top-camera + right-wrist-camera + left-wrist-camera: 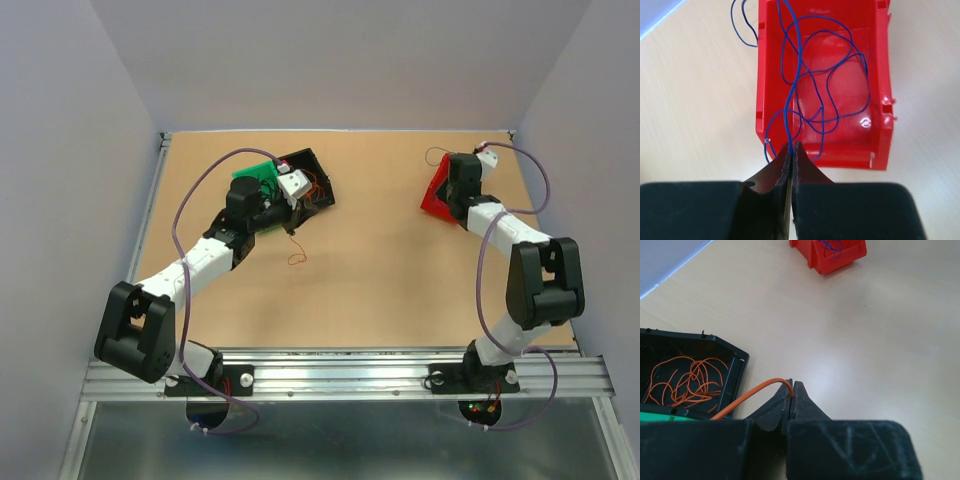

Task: Untangle the cables

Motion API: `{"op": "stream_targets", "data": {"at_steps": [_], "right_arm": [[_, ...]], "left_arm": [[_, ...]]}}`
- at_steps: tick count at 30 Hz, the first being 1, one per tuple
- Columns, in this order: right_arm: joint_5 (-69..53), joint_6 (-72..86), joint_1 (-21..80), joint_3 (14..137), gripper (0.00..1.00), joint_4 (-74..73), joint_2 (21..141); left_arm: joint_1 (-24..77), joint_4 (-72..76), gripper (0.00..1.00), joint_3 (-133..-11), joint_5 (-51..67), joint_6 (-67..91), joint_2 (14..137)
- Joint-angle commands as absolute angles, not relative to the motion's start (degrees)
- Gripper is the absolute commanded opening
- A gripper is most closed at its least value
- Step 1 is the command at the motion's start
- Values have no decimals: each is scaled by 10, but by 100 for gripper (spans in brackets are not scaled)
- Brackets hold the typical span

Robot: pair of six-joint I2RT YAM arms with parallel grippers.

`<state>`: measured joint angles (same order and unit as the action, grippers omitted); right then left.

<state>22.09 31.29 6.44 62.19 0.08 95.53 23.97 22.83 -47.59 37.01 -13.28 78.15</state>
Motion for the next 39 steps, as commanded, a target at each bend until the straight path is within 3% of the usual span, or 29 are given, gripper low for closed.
{"op": "stream_targets", "data": {"at_steps": [1, 11, 27, 39], "right_arm": [[241, 324, 64, 580, 0, 2, 877], [272, 330, 63, 479, 0, -18, 727], [361, 351, 63, 484, 1, -76, 700], [252, 320, 58, 690, 0, -109, 936]], "left_arm": [[243, 242, 0, -477, 378, -142, 766], [246, 240, 0, -475, 374, -142, 760], [247, 239, 0, -476, 374, -143, 762], [248, 237, 0, -476, 373, -145, 761]]}}
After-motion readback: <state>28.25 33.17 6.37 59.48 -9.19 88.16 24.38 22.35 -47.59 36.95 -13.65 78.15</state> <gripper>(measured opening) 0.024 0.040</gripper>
